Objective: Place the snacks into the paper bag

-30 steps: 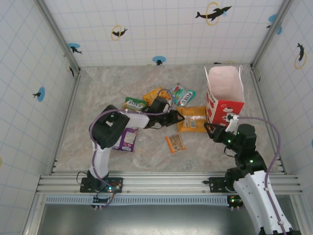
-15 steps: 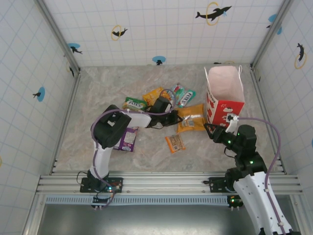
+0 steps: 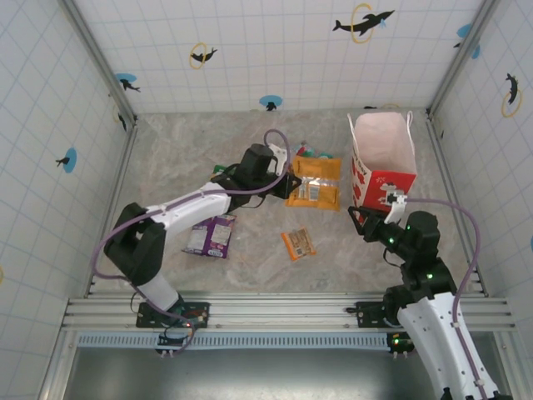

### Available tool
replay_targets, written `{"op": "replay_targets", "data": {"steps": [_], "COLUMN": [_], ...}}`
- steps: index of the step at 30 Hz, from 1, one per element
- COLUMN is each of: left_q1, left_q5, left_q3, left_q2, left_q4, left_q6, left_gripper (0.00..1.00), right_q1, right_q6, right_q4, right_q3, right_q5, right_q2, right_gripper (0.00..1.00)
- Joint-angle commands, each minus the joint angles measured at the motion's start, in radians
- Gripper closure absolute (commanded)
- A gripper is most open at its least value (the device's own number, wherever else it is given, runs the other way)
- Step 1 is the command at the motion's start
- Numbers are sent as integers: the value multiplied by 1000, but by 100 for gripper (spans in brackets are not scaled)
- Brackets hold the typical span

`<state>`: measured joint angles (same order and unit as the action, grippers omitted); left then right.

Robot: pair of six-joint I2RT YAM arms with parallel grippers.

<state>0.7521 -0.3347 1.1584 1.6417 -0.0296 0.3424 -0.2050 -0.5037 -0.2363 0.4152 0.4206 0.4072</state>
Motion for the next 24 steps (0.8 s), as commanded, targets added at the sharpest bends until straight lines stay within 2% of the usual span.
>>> {"op": "replay_targets", "data": {"steps": [1,8,13,16,20,24], "left_q1": [4,4,4,4,4,4], "left_q5": [31,29,19,32,-21,-57], "left_q3": [-17,-56,-110,-147,-174,-239], "left_q2": [-71,-209,-314,-372,-428,-474], "left_q4": [-103,-215,-260,-272,-330,-345], "left_q6": [-249,-552,-718,-796,-962,-1067], "left_gripper": [100,100,100,100,100,100], "right_q1": [-14,-57,-150,-231,-330,-415], "right_q6": [102,222,366,467,603,695], "right_q4": [58,82,96,72,-7,-97], "right_q3": [86,142,162,196,274,355], "right_q5": [33,82,92,49,-25,-91], "right_q2": [39,123,161,196,279,381], "right_gripper": [56,55,49,47,42,40]}}
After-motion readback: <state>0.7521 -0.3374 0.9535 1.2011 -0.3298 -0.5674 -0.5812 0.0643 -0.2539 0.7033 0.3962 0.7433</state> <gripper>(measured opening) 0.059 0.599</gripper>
